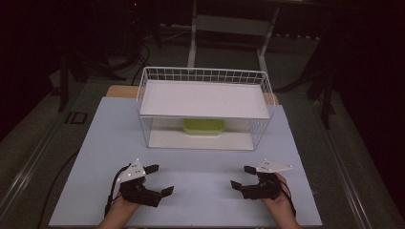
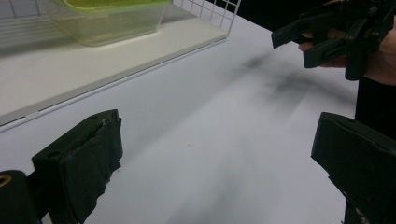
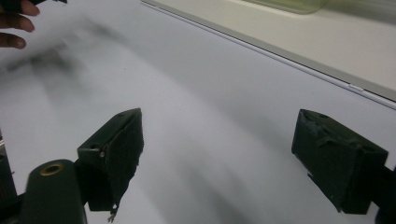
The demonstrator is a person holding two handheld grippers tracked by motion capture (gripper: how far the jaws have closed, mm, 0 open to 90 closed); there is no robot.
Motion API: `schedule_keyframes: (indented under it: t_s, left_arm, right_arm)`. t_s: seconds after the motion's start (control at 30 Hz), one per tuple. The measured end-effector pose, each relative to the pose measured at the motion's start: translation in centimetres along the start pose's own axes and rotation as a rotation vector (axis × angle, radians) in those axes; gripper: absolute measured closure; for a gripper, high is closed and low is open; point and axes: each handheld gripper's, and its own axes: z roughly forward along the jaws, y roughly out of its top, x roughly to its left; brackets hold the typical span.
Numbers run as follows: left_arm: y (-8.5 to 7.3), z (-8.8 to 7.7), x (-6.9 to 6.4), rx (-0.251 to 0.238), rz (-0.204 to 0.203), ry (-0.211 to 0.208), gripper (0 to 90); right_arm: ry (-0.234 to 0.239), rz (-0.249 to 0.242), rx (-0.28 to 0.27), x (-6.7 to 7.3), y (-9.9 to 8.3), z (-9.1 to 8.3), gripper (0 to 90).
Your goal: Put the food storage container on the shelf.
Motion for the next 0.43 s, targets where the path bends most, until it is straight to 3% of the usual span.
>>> schedule_keyframes:
  t_s: [0.23, 0.43]
  left_arm:
    - [0.14, 0.38, -0.44, 0.001, 0.019, -0.013, 2.5]
    - [0.14, 0.52, -0.47, -0.002, 0.012, -0.02, 2.5]
  right_arm:
    - [0.017, -0.005, 0.005, 0.01, 0.03, 0.24, 16.7]
    - [0.023, -0.004, 0.007, 0.09, 0.04, 0.15, 16.7]
